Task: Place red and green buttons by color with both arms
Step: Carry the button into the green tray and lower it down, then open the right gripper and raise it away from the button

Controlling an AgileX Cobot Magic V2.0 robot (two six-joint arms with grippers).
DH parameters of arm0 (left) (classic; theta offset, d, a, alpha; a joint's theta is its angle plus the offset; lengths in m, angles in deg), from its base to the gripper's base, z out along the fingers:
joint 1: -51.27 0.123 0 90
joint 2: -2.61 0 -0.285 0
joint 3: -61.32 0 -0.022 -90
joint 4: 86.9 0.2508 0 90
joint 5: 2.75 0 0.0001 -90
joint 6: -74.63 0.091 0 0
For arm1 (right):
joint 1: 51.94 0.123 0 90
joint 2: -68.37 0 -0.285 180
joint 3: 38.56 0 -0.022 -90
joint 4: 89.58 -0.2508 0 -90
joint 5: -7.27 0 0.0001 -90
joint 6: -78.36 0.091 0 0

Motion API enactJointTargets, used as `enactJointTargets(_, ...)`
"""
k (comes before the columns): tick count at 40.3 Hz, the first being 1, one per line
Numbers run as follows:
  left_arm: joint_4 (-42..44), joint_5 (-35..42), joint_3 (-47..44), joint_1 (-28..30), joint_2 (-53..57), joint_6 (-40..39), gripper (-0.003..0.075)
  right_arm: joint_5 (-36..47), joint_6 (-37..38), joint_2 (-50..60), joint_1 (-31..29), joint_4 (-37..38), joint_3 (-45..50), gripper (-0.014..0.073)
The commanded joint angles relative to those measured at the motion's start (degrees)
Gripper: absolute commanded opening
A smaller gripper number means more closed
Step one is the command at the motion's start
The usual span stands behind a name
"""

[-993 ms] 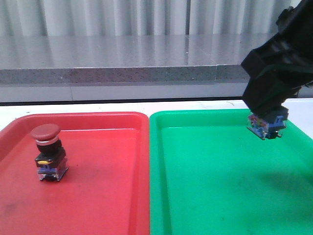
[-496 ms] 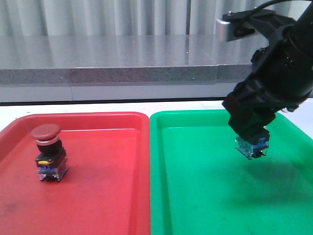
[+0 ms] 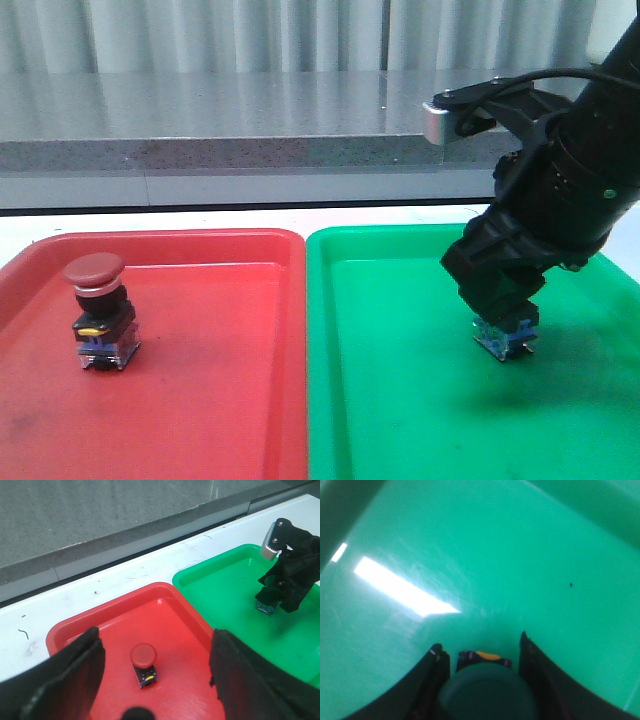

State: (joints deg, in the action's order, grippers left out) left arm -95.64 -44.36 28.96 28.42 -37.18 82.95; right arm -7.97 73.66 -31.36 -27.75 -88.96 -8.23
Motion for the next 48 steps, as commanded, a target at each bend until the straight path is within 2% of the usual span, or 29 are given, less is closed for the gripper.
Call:
enactJointTargets(1, -0.6, 4.0, 1.4, -0.5, -0.1, 0.1, 0.0439, 3.0, -0.4, 1.7, 0.0, 0.5, -1.2, 0.0234)
enactJointTargets(10, -0.6, 4.0, 1.4, -0.5, -0.1, 0.1, 0.0439, 3.1, -0.4, 1.7, 0.0, 0.4, -1.2, 0.0458)
enactJointTargets(13, -0.6, 4.0, 1.4, -0.5, -0.1, 0.1, 0.0439, 2.9, -0.4, 1.7, 0.0, 0.4, -1.4, 0.0496)
enactJointTargets(18, -0.6, 4.0, 1.4, -0.5, -0.1, 0.1, 0.0439, 0.4, -0.4, 2.0, 0.0, 0.4, -2.9, 0.0499)
enactJointTargets(30, -0.6, 4.0, 1.4, -0.5, -0.1, 0.1, 0.0439, -12.6, 0.1, 7.5, 0.0, -2.3, -8.8, 0.0499)
enactJointTargets(48, -0.6, 4.0, 1.4, -0.5, -0.1, 0.1, 0.0439, -23.1, 0.1, 29.2, 0.0, -6.2, -8.8, 0.0497)
